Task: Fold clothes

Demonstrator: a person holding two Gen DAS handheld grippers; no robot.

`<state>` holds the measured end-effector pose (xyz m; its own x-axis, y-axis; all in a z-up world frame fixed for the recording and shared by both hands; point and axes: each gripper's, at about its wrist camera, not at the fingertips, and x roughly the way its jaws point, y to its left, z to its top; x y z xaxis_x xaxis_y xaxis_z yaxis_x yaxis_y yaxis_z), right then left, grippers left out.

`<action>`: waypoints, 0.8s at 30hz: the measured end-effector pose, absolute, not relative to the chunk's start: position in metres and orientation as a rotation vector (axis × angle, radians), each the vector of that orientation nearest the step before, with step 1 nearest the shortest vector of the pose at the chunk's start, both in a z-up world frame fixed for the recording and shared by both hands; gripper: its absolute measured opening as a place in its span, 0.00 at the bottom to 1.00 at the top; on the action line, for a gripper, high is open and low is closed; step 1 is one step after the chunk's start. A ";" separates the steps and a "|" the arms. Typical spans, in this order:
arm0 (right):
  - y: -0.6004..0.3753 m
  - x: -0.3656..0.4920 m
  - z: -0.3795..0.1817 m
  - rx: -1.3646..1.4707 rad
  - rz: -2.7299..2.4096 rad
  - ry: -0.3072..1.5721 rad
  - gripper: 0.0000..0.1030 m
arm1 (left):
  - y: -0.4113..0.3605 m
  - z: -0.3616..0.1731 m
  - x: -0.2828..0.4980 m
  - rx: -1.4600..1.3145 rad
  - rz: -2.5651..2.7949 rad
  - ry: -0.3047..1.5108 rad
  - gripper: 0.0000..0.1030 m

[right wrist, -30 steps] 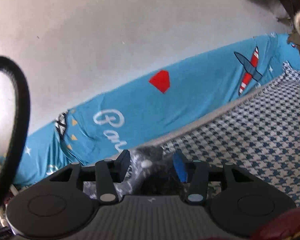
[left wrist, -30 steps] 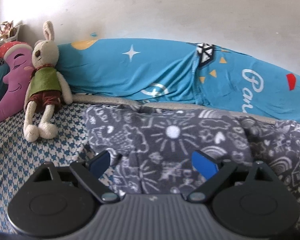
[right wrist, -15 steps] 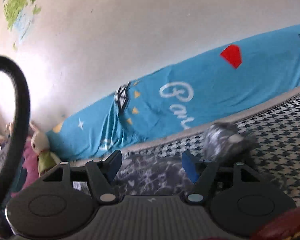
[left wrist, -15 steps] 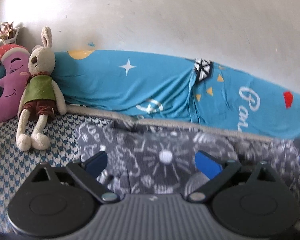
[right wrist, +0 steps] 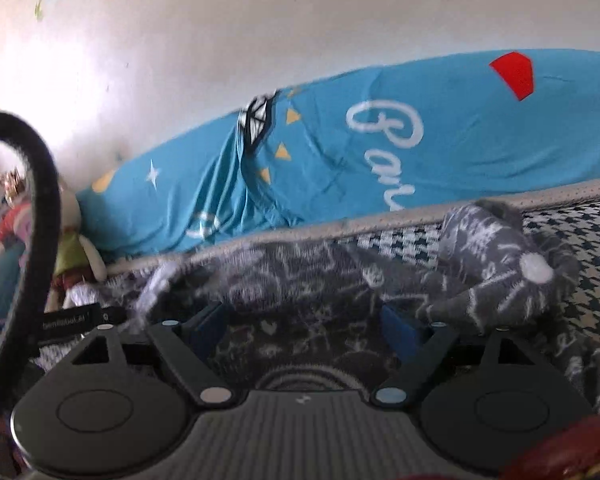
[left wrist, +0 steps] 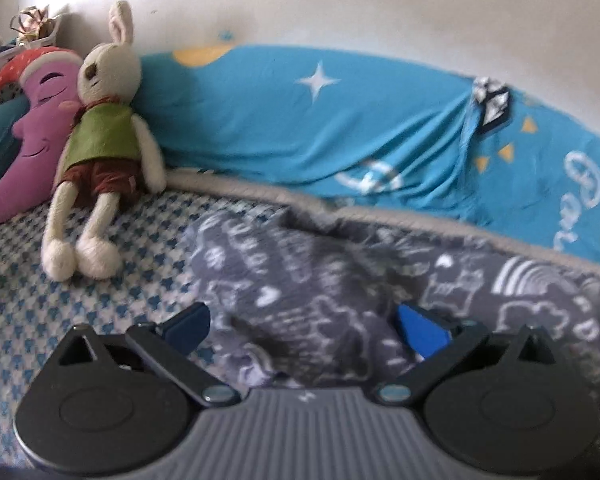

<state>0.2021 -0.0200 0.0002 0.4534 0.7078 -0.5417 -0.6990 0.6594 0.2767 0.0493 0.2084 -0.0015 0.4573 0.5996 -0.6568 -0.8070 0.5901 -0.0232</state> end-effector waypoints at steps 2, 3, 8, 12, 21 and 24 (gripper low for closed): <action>-0.014 0.200 -0.007 -0.043 0.852 0.695 0.56 | 0.210 -0.008 0.049 -0.339 0.921 0.680 1.00; -0.011 0.200 -0.011 -0.069 0.841 0.710 0.45 | 0.210 -0.010 0.049 -0.328 0.936 0.688 1.00; -0.010 0.209 -0.029 -0.109 0.770 0.784 0.10 | 0.213 -0.020 0.049 -0.277 1.005 0.736 1.00; -0.020 0.223 -0.034 -0.073 0.709 0.828 0.00 | 0.223 -0.029 0.042 -0.267 1.057 0.765 1.00; -0.035 0.229 -0.030 -0.076 0.612 0.820 0.00 | 0.245 -0.043 0.021 -0.343 1.108 0.792 1.00; -0.041 0.232 -0.029 -0.061 0.578 0.826 0.00 | 0.248 -0.044 0.018 -0.350 1.113 0.796 1.00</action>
